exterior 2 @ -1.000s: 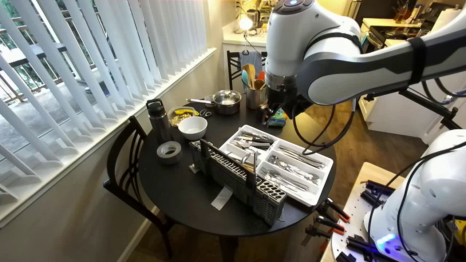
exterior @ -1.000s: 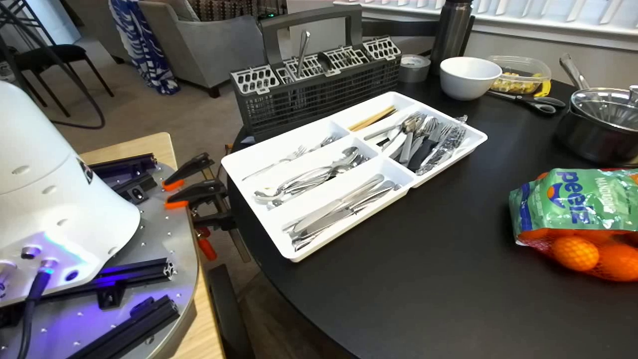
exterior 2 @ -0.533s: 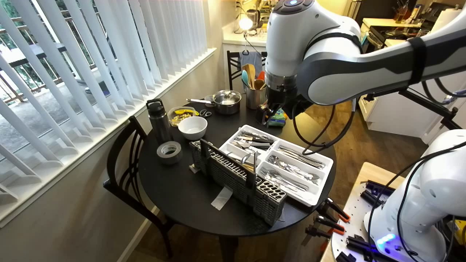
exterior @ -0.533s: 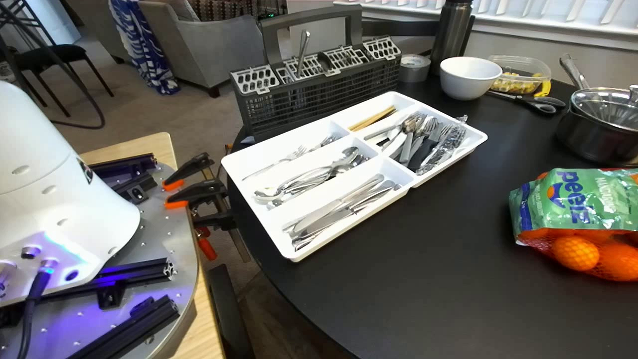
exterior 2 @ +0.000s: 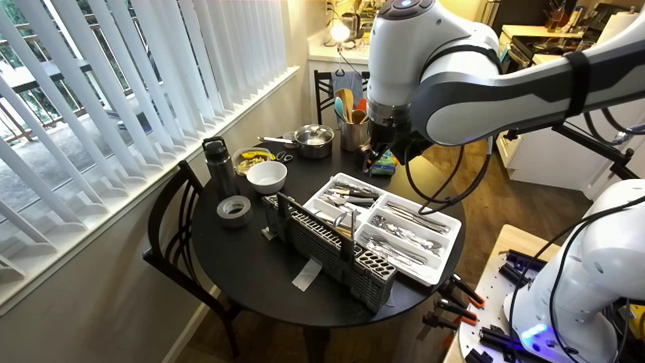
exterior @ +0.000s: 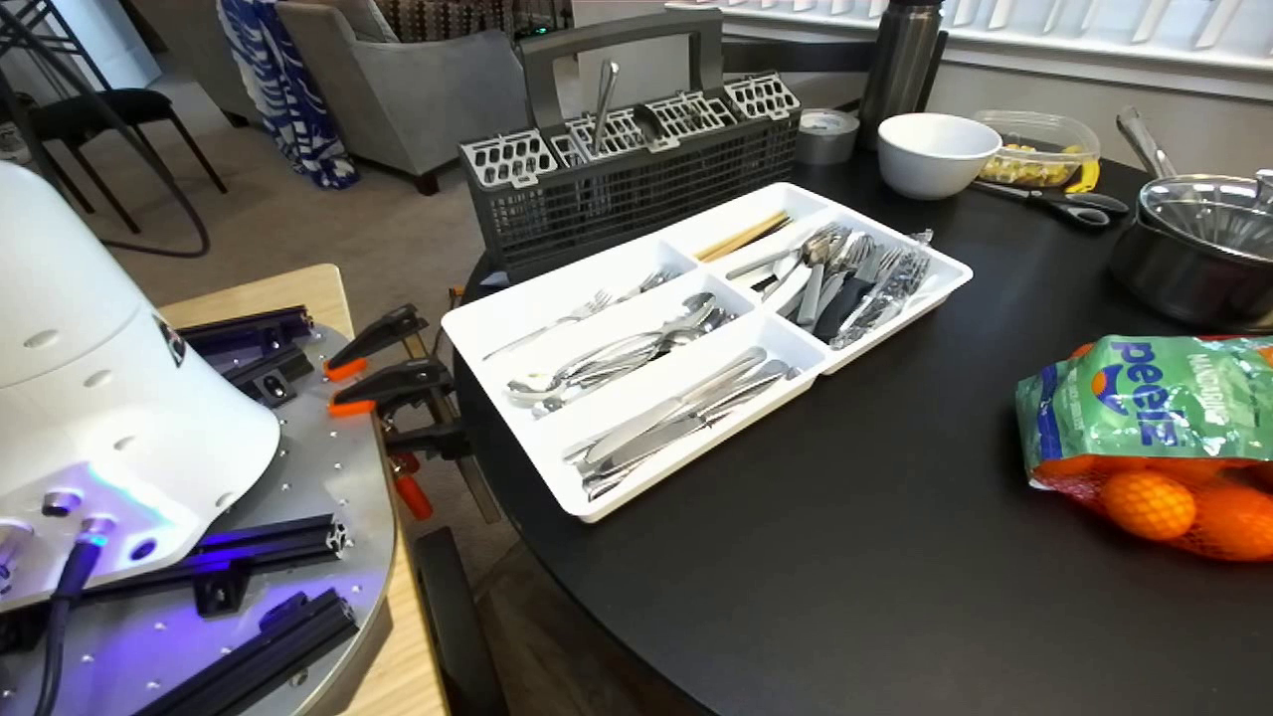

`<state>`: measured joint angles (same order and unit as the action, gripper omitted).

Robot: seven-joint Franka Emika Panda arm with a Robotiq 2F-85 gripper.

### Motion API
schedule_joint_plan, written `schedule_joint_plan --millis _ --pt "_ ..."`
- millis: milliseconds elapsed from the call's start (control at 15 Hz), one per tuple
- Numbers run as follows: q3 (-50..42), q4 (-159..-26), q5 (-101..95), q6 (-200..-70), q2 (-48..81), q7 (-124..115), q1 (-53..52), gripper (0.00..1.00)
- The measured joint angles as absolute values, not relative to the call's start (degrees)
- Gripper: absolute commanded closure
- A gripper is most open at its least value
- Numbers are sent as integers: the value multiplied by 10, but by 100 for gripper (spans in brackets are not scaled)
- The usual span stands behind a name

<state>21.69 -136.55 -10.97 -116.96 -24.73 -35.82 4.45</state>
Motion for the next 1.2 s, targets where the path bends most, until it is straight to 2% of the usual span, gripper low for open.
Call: schedule_joint_plan --millis 667,1200 --pt "213 -1366 -110 -1169 -247 -358 40 0" --pt "108 -1354 -66 -1169 -291 -304 -9 0"
